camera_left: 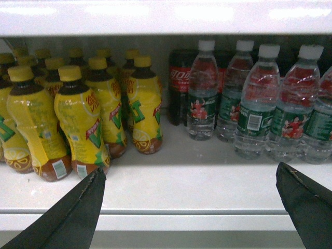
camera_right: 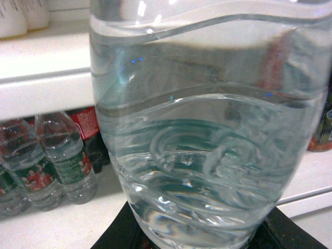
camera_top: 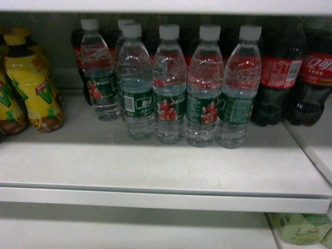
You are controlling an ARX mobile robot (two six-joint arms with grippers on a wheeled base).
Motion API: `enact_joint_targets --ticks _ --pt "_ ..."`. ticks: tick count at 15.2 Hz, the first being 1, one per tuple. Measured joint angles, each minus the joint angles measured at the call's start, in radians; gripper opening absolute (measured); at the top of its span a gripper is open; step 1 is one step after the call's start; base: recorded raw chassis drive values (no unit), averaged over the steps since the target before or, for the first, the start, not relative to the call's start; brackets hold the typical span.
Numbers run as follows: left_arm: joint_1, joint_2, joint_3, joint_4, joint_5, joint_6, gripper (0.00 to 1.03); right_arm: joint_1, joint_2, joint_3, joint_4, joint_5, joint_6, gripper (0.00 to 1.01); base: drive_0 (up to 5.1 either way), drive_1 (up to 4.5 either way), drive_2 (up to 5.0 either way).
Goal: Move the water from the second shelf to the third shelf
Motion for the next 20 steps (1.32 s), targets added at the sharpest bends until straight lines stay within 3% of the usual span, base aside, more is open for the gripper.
enact_joint_targets --ticks 20 --pt "0.000 0.000 0.000 0.002 0.000 0.000 0.98 0.000 0.000 0.001 0.002 0.001 0.000 0.36 0.0 0.00 0.0"
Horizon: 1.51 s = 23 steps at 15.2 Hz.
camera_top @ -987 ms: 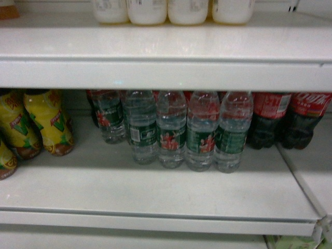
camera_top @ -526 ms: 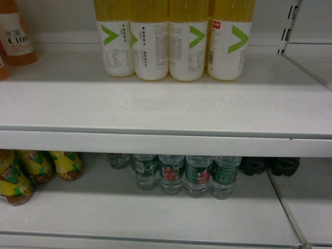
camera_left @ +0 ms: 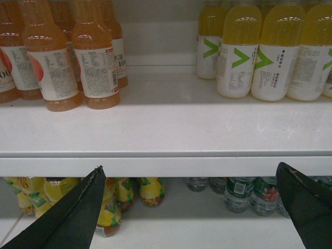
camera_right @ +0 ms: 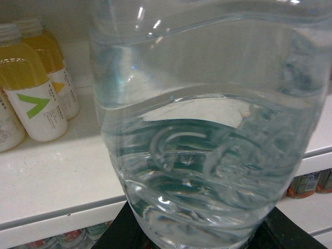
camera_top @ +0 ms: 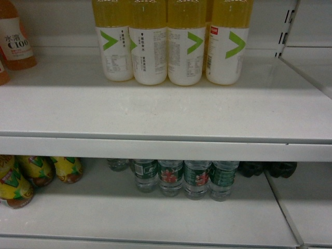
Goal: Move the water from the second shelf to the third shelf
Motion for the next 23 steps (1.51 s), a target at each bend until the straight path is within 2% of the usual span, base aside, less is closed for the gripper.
enact_joint_targets --ticks 6,8,10,13,23 --pt "0.000 0.000 0.000 -0.001 0.001 0.000 0.98 0.000 0.000 0.000 0.001 0.000 0.000 0.36 0.0 0.00 0.0" --pt "0.000 0.000 0.000 0.000 0.001 0.000 0.98 -0.002 -0.001 0.000 -0.003 0.018 0.000 0.36 0.0 0.00 0.0" --pt "0.000 0.000 0.000 0.000 0.000 0.000 0.98 0.000 -0.002 0.000 -0.002 0.002 0.000 0.36 0.0 0.00 0.0" --pt "0.000 0.000 0.000 -0.001 0.000 0.000 0.98 0.000 0.001 0.000 -0.002 0.004 0.000 0.36 0.0 0.00 0.0" --pt "0.000 0.000 0.000 -0.001 0.000 0.000 0.98 0.000 0.001 0.000 -0.005 0.002 0.000 0.36 -5.0 2.40 2.4"
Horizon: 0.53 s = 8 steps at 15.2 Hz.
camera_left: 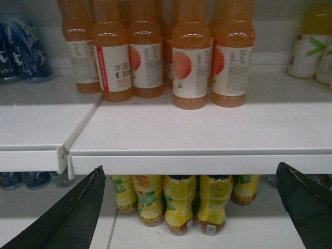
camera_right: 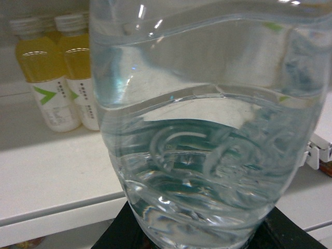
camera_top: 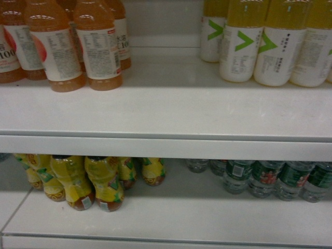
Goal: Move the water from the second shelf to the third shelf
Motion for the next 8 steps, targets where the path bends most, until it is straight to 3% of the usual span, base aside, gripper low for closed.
enact_joint_targets --ticks 8 --pt "0.000 0.000 0.000 0.002 0.000 0.000 0.98 0.000 -0.003 0.000 0.006 -0.004 0.000 0.36 -4.8 1.86 3.1"
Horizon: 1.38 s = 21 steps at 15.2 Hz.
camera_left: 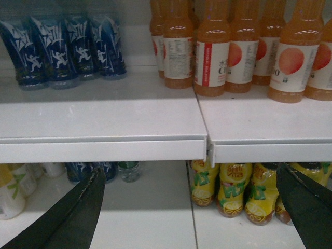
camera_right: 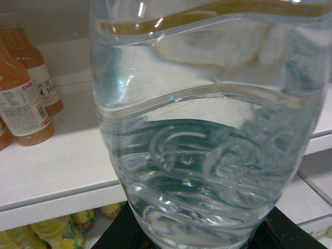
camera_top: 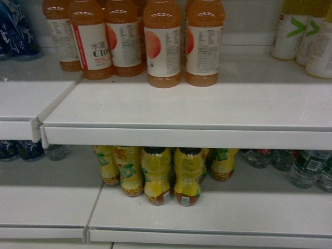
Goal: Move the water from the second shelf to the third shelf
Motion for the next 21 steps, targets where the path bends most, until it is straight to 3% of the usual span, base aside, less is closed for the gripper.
enact_joint_targets --ticks 21 --pt "0.000 0.000 0.000 -0.001 0.000 0.000 0.98 0.000 0.002 0.000 -0.001 0.005 0.000 0.36 -4.9 1.90 2.9"
